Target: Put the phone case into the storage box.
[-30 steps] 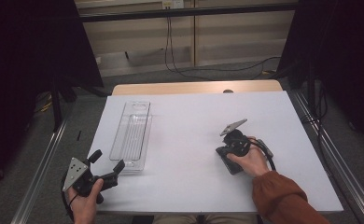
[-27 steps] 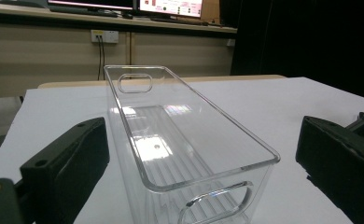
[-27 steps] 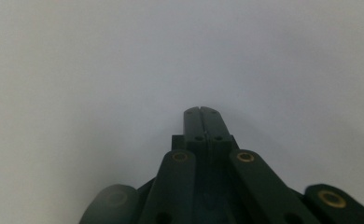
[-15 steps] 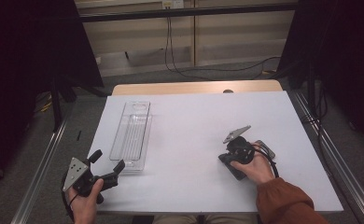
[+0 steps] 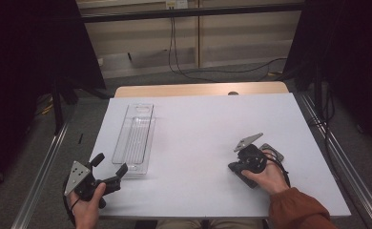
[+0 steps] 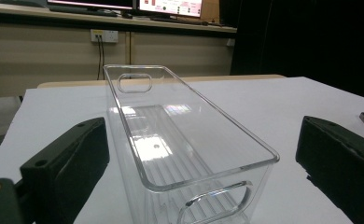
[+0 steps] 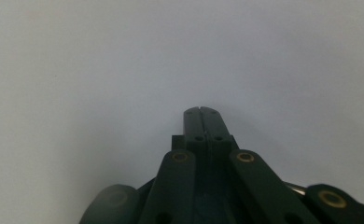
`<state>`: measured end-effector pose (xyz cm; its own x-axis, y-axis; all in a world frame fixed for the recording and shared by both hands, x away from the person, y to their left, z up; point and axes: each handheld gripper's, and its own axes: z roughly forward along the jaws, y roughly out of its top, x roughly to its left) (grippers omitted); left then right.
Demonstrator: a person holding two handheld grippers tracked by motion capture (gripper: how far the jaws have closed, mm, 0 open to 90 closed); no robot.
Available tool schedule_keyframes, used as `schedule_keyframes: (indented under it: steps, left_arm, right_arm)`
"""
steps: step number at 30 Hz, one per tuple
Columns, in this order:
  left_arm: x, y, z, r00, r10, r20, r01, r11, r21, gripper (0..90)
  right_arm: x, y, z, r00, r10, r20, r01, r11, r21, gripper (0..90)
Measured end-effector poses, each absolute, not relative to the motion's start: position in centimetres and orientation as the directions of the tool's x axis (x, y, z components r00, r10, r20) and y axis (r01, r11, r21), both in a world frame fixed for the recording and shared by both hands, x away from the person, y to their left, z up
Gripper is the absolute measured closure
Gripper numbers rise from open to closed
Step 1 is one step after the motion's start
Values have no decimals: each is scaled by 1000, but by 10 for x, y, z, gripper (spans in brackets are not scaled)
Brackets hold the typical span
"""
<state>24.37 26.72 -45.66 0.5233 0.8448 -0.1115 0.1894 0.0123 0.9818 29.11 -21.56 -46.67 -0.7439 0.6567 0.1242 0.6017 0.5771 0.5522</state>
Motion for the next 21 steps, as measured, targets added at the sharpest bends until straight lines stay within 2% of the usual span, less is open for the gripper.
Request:
schedule_keyframes:
  steps: [14,21]
  left_arm:
    - [245,267,-457,521,847,-105,192,3,981,28]
    - [245,267,-457,521,847,-109,194,7,981,27]
  right_arm:
    - [276,-229,-467,-746,651,142,601,566,564,900]
    - [274,-247,-449,-724,676,136,580,490,651,900]
